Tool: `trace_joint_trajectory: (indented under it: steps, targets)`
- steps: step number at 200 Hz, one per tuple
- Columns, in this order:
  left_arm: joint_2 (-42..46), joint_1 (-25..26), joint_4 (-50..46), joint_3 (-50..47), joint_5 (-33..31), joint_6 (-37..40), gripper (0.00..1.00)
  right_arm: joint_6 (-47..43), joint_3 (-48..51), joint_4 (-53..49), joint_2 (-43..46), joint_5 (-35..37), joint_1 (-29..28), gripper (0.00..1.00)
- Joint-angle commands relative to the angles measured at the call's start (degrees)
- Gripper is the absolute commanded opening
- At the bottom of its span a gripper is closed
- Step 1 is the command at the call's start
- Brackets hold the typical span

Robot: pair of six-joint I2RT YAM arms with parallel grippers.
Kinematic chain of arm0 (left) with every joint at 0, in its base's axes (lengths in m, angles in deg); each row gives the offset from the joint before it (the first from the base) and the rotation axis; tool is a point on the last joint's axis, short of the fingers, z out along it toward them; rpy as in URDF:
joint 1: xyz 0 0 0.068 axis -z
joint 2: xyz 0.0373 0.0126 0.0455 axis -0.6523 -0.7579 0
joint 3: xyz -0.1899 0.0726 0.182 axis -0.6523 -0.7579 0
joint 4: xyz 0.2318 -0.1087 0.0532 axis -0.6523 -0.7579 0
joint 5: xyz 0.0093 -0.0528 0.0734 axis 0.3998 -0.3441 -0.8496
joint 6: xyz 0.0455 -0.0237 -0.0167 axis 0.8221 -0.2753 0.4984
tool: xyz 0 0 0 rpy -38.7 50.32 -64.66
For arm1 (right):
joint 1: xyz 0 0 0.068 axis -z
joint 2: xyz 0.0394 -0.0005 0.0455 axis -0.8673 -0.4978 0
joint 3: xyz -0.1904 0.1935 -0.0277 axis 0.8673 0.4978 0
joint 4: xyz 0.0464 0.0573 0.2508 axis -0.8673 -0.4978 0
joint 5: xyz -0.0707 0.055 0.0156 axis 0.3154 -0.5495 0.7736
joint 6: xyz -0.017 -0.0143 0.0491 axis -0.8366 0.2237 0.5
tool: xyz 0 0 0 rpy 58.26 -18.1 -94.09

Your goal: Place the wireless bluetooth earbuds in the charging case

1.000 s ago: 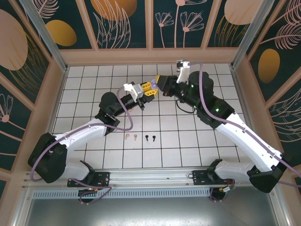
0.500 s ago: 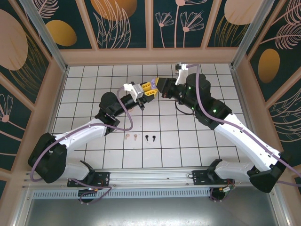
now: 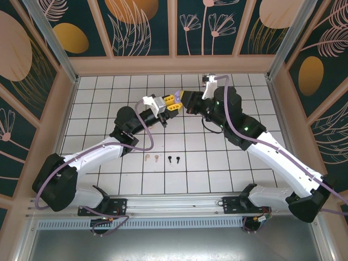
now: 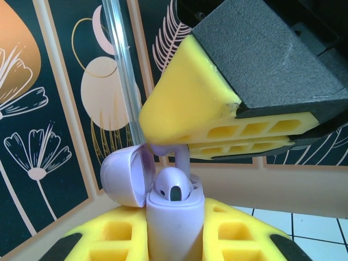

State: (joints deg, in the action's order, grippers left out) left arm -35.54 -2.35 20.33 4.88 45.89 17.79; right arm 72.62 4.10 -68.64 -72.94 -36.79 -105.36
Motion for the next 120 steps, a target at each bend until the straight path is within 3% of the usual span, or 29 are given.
trace_joint_trajectory:
  steps: [1, 40, 120]
  targets:
    - [1.8, 0.4, 4.2, 1.6, 0.9, -0.9, 0.00, -0.2, 1.7, 0.4, 0.5, 0.9, -0.2, 0.13]
    - [1.8, 0.4, 5.1, 1.6, -0.3, -1.4, 0.00, -0.9, 3.9, 0.7, 1.1, -1.7, -0.6, 0.10]
    - [0.8, 0.4, 5.7, 2.0, -0.8, -2.0, 0.00, -0.6, 6.0, 0.9, 1.7, -2.3, -1.2, 0.14]
